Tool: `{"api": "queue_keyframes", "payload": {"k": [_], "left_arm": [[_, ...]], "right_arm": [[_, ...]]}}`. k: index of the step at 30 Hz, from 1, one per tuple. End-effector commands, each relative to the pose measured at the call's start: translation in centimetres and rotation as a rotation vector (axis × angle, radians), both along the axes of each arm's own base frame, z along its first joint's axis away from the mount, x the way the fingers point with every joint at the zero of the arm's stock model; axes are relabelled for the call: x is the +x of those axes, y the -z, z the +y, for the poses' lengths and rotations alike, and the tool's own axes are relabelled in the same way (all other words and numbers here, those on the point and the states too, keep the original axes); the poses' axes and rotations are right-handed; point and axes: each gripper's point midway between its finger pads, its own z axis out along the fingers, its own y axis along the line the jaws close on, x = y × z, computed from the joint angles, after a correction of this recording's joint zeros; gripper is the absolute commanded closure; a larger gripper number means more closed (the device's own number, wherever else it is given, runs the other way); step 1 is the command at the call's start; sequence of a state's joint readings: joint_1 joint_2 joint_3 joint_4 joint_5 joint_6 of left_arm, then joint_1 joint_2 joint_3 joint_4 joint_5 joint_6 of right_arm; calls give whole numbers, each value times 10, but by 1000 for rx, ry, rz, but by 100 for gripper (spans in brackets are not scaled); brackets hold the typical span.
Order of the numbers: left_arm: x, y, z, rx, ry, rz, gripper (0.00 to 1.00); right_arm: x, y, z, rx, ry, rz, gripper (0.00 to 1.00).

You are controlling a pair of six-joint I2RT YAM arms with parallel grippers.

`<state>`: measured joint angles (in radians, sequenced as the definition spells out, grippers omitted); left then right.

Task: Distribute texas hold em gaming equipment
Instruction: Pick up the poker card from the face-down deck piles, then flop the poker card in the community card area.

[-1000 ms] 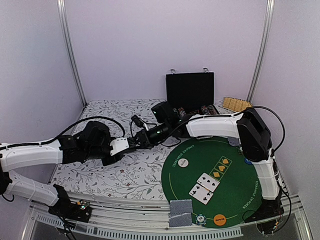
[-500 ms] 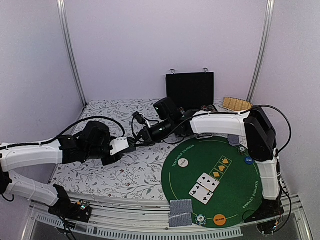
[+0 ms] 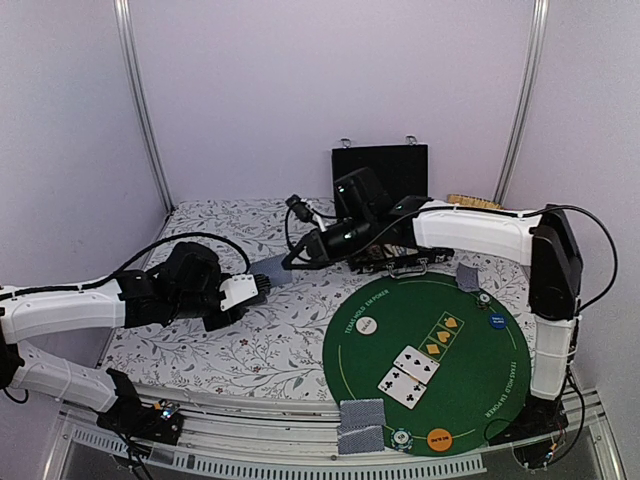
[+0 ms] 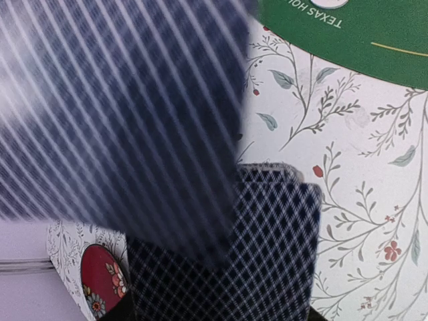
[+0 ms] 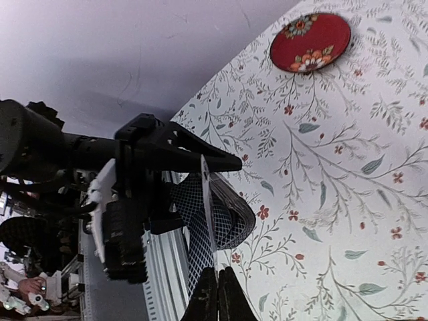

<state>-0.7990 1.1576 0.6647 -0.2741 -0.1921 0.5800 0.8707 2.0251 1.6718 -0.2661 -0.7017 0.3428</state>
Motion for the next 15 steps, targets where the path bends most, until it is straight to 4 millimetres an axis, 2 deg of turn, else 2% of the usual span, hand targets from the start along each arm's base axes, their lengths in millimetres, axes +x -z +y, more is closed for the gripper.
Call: {"api": "queue_keyframes", "payload": {"k": [1, 5, 8, 11, 15], "left_arm": [[-2, -3, -3, -7, 15, -17, 54], [-2, -4, -3, -11, 15, -17, 54], [-1, -4, -3, -10, 15, -17, 54], [-2, -4, -3, -9, 16, -16, 54], [-3, -3, -3, -8, 18, -12, 54]], "right_arm": [[5, -53, -43, 4, 10, -229, 98], [10, -37, -96, -214, 49, -438, 98], [12, -15, -149, -430, 55, -648, 98], [5, 0, -197, -601, -14, -861, 98], [-3, 28, -248, -799, -121, -1078, 98]]}}
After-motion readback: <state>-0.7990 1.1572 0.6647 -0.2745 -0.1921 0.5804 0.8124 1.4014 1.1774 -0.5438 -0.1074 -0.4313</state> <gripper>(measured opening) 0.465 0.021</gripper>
